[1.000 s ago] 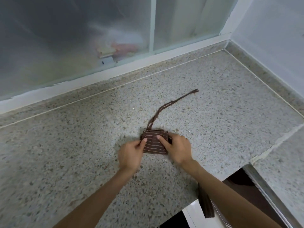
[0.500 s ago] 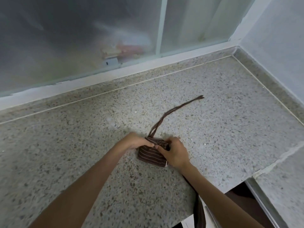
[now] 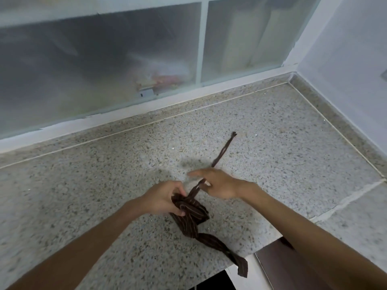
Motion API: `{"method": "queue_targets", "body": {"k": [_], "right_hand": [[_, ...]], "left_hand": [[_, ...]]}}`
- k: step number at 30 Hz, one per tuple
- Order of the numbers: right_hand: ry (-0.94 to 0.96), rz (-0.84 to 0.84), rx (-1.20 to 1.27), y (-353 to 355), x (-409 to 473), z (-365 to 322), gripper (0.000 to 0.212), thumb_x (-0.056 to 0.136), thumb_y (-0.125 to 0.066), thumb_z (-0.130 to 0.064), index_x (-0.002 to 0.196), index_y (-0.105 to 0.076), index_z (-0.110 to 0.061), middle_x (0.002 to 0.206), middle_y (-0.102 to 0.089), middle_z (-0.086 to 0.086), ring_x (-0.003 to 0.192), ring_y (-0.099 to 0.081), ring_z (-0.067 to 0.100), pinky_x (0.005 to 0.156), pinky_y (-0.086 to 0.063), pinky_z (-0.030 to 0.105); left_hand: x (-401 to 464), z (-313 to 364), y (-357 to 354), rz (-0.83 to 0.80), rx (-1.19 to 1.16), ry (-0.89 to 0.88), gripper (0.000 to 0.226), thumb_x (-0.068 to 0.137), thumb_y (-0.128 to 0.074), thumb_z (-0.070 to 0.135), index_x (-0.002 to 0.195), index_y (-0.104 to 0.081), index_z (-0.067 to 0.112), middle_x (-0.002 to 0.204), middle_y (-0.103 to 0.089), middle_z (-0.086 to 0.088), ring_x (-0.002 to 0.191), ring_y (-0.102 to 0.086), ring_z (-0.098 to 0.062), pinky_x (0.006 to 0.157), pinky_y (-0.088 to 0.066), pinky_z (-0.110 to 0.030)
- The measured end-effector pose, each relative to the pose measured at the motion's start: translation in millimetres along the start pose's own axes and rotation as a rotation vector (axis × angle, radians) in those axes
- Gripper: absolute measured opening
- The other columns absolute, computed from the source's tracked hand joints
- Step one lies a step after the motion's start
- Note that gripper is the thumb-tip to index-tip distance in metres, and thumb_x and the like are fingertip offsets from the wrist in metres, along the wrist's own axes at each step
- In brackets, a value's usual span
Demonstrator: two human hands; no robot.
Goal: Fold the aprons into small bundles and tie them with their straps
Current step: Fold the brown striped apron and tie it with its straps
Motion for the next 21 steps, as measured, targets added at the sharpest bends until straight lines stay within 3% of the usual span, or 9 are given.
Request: {"method": "queue_targets", "body": {"k": [2, 5, 8, 10, 13, 17, 19, 21], "right_hand": [[-0.035, -0.265, -0.015, 4, 5, -9, 0.035, 0.096, -0.050, -0.016, 0.131, -0.052, -0.021, 0.130, -0.054, 0.002, 0.120, -0.048, 0.017, 0.100, -0.036, 0.031], [-0.011, -0.219, 0.039, 27, 3, -15, 0.018, 0.084, -0.069, -0.022, 0.100, -0.072, -0.015, 0.090, -0.070, 0.000, 0.082, -0.060, 0.009, 0.086, -0.047, 0.028], [0.026, -0.284, 0.087, 50, -6, -21, 0.017, 0.074, -0.079, -0.031, 0.087, -0.072, -0.023, 0.078, -0.068, -0.006, 0.077, -0.059, 0.006, 0.080, -0.047, 0.025], [0.031, -0.337, 0.176, 56, -9, -22, 0.021, 0.077, -0.073, -0.045, 0.084, -0.069, -0.026, 0.079, -0.063, -0.004, 0.077, -0.055, 0.011, 0.074, -0.043, 0.028], [0.060, -0.237, 0.314, 63, -15, -27, 0.028, 0.085, -0.065, -0.043, 0.088, -0.071, -0.015, 0.082, -0.062, 0.002, 0.078, -0.053, 0.015, 0.076, -0.042, 0.031], [0.175, 0.014, 0.286, 80, -24, -30, 0.005, 0.083, -0.071, -0.020, 0.087, -0.072, -0.017, 0.088, -0.071, 0.004, 0.084, -0.064, 0.012, 0.085, -0.050, 0.029], [0.215, 0.146, 0.048, 87, -29, -38, 0.007, 0.087, -0.065, -0.026, 0.081, -0.065, -0.022, 0.090, -0.070, 0.002, 0.087, -0.062, 0.013, 0.083, -0.050, 0.030], [0.218, 0.162, -0.314, 84, -31, -49, 0.021, 0.093, -0.051, -0.035, 0.078, -0.060, -0.022, 0.087, -0.068, 0.002, 0.090, -0.057, 0.018, 0.086, -0.043, 0.031]], "left_hand": [[-6, 16, 12, 0.036, 0.060, -0.023, 0.042, 0.058, -0.088, 0.024, 0.079, -0.055, 0.039, 0.097, -0.066, 0.009, 0.097, -0.062, -0.009, 0.090, -0.048, -0.038], [-18, 36, 34, 0.037, 0.166, -0.048, 0.045, 0.055, -0.088, 0.025, 0.082, -0.054, 0.037, 0.099, -0.066, 0.012, 0.096, -0.060, -0.007, 0.090, -0.047, -0.033], [-34, 50, 50, 0.049, 0.317, -0.084, 0.050, 0.056, -0.087, 0.022, 0.093, -0.056, 0.034, 0.095, -0.063, 0.021, 0.094, -0.059, -0.002, 0.079, -0.043, -0.023], [-36, 58, 57, 0.064, 0.415, -0.134, 0.053, 0.057, -0.086, 0.022, 0.102, -0.060, 0.031, 0.097, -0.063, 0.021, 0.095, -0.057, 0.002, 0.077, -0.040, -0.020], [-46, 72, 69, 0.081, 0.469, -0.197, 0.060, 0.059, -0.086, 0.024, 0.113, -0.059, 0.028, 0.105, -0.065, 0.016, 0.095, -0.056, 0.003, 0.081, -0.042, -0.019], [-44, 84, 83, 0.038, 0.562, -0.172, 0.060, 0.065, -0.083, 0.025, 0.120, -0.060, 0.023, 0.108, -0.065, 0.007, 0.097, -0.057, -0.007, 0.084, -0.044, -0.025], [-40, 88, 90, 0.066, 0.604, -0.143, 0.048, 0.064, -0.082, 0.027, 0.109, -0.067, 0.023, 0.098, -0.069, 0.003, 0.090, -0.061, -0.014, 0.079, -0.048, -0.030], [-33, 91, 97, 0.111, 0.600, -0.099, 0.043, 0.064, -0.081, 0.032, 0.103, -0.068, 0.023, 0.094, -0.069, 0.002, 0.088, -0.061, -0.016, 0.076, -0.049, -0.030]]}}
Point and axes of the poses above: each hand's wrist, its own x-axis towards the middle knuckle, its own y-axis out of the back of the hand, z = x × y, the point moved 3 cm from there along x, towards the middle knuckle
